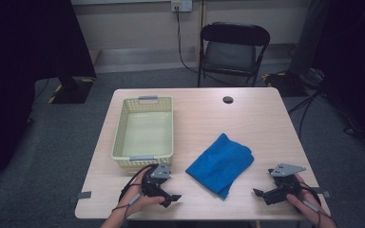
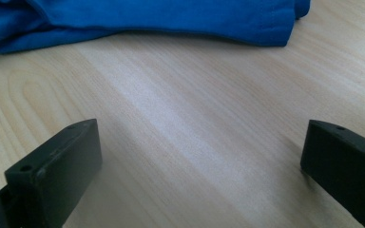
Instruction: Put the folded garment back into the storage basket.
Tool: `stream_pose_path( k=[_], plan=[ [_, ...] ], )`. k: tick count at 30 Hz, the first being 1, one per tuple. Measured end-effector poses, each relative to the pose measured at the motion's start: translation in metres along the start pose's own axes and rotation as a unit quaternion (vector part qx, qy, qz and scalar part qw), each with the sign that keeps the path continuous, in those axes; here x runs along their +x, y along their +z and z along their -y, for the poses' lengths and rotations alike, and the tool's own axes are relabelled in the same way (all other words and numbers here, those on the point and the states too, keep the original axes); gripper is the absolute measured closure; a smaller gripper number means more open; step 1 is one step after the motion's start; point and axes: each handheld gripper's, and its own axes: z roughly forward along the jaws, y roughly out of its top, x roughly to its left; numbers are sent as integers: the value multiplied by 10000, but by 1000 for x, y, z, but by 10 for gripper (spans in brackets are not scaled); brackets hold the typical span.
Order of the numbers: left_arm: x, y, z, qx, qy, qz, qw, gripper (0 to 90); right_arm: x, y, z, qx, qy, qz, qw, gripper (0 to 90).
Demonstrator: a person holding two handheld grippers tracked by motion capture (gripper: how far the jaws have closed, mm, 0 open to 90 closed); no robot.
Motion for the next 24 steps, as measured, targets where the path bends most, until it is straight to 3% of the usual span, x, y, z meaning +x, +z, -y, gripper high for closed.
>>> stream_pose_path(
  k=[21,24],
  plan=[
    [1,4,-28,31,54,116,9999,49,0,0,0,0,0,0,10000,0],
    [1,5,-31,11,-18,139,9999,49,0,0,0,0,0,0,10000,0]
  ],
)
